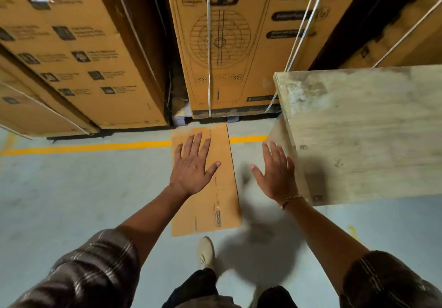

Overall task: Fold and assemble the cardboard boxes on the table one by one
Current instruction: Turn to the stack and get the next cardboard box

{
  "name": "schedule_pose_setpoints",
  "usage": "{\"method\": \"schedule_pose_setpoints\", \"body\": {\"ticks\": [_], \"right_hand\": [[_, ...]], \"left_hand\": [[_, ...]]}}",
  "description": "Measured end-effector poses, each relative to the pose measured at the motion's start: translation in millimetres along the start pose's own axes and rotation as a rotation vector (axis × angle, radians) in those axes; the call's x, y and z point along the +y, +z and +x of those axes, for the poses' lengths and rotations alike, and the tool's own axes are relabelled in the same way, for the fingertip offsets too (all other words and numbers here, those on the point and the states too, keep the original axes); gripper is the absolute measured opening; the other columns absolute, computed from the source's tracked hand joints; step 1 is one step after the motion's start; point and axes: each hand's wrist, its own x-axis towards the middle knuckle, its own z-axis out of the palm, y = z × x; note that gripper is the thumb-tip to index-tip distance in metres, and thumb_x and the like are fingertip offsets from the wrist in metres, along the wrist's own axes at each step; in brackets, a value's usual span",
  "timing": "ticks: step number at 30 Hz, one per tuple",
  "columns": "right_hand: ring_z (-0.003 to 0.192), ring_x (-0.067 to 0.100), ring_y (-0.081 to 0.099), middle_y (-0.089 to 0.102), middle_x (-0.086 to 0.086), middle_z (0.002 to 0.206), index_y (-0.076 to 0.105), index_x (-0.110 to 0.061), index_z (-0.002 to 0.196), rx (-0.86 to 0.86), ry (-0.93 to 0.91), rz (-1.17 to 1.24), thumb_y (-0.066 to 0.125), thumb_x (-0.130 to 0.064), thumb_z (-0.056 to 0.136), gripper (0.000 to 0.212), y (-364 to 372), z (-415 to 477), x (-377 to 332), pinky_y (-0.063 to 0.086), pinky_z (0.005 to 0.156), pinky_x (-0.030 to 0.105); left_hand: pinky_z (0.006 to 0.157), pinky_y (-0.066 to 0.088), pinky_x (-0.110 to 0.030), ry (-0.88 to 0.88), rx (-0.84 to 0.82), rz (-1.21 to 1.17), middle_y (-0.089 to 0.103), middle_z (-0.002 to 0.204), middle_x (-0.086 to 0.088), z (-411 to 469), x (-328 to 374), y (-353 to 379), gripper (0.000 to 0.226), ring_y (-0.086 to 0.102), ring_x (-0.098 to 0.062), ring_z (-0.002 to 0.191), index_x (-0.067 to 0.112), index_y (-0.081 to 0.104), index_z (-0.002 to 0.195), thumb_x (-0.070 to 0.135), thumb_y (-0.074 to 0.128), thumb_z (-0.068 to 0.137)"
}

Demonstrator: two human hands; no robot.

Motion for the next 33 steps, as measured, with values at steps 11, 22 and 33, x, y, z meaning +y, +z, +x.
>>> {"method": "schedule_pose_setpoints", "body": {"ticks": [11,22,33], "right_hand": [[0.148,0.024,0.032,0.033,0.005,0.162,0.029,-0.015,0.157,0.308,0.284,0.059,0.029,-0.063,0.095,0.078,-131,-69,188,0.036,0.113,0.05],[0.151,0.021,0.024,0.028,0.002,0.164,0.028,-0.02,0.157,0.456,0.536,0.096,0.025,-0.067,0.092,0.081,-229,-206,441,0.026,0.117,0.048],[0.149,0.021,0.029,0.03,0.002,0.163,0.03,-0.021,0.156,0.429,0.727,0.137,0.023,-0.069,0.092,0.079,-271,-246,646,0.03,0.114,0.051]], "left_hand": [[0.123,0.01,-0.055,0.459,0.123,-0.011,0.014,0.17,-0.007,71,260,-63,0.076,0.009,-0.028,0.156,0.02,0.022,0.161,0.067,0.027,0.102],[0.122,0.006,-0.053,0.743,0.084,-0.033,0.009,0.17,-0.006,59,587,-32,0.079,0.006,-0.026,0.156,0.022,0.019,0.161,0.068,0.021,0.097],[0.116,0.026,-0.048,0.924,-0.012,-0.078,0.023,0.166,-0.006,108,819,16,0.075,0.025,-0.028,0.149,0.023,0.017,0.162,0.066,0.029,0.102]]}}
